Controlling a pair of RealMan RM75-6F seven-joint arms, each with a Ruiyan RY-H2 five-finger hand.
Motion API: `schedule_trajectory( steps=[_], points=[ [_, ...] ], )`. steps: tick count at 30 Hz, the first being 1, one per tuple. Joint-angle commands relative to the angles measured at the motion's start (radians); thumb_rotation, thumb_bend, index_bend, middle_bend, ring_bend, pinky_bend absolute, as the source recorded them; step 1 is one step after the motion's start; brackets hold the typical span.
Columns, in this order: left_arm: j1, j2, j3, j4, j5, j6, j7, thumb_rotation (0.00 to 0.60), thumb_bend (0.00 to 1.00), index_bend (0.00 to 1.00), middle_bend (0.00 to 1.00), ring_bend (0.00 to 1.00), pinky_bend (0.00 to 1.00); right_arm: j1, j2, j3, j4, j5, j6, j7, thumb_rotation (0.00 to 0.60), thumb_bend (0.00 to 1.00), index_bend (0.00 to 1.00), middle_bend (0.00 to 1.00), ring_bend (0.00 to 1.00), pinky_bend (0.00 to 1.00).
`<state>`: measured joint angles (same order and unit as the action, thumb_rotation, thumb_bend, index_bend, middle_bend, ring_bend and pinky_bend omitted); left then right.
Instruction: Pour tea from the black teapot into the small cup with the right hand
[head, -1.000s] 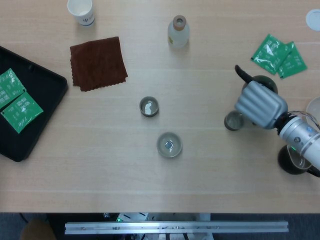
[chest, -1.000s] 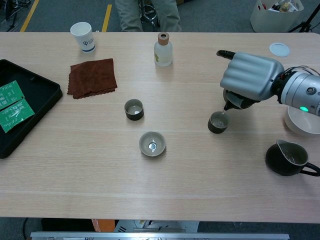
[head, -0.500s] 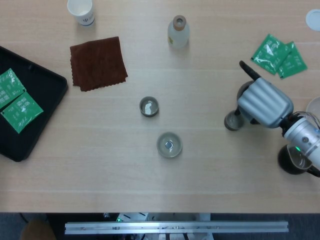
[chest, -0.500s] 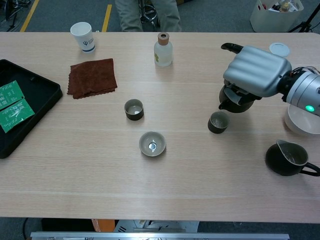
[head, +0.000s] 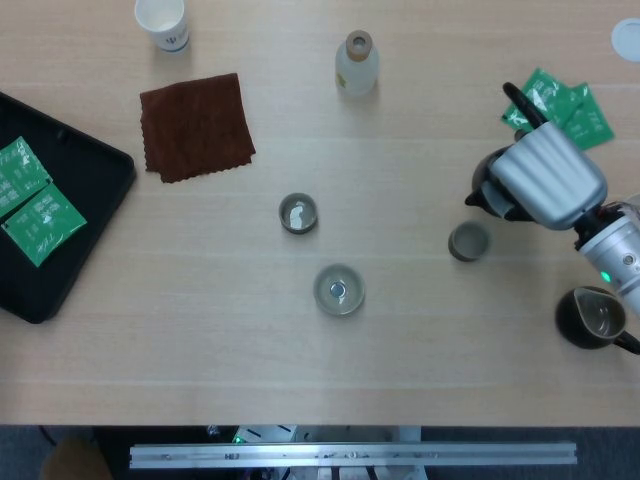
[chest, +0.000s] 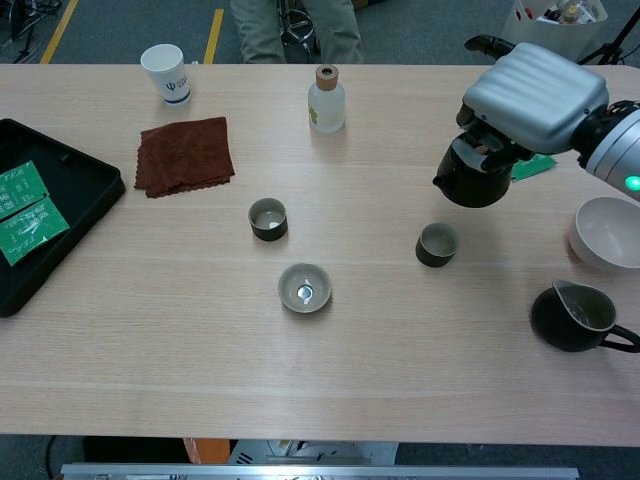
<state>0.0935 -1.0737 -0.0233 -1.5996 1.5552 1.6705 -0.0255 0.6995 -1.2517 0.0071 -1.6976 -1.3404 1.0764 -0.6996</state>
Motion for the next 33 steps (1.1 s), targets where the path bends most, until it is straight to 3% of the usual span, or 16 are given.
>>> schedule_trajectory(
  steps=[1,19,33],
  points=[
    [0.000,0.001,0.000,-0.002,0.000,-0.001,0.000,0.600,0.29,0.25,0.25,0.17,0.08,0.004,-0.020,0.018,0.015,0.024,-0.018,0.021,0.308,0.49,0.77,0.81,0.67,0.08],
    [0.001,0.002,0.003,0.009,-0.007,-0.004,-0.013,0.600,0.29,0.25,0.25,0.17,0.08,0.080,-0.214,0.149,0.197,0.246,-0.159,0.177,0.308,0.48,0.71,0.75,0.62,0.07],
    [0.003,0.002,0.006,0.018,-0.020,-0.013,-0.024,0.600,0.29,0.25,0.25,0.17,0.08,0.128,-0.334,0.176,0.355,0.343,-0.206,0.200,0.307,0.48,0.69,0.73,0.60,0.07]
  ],
)
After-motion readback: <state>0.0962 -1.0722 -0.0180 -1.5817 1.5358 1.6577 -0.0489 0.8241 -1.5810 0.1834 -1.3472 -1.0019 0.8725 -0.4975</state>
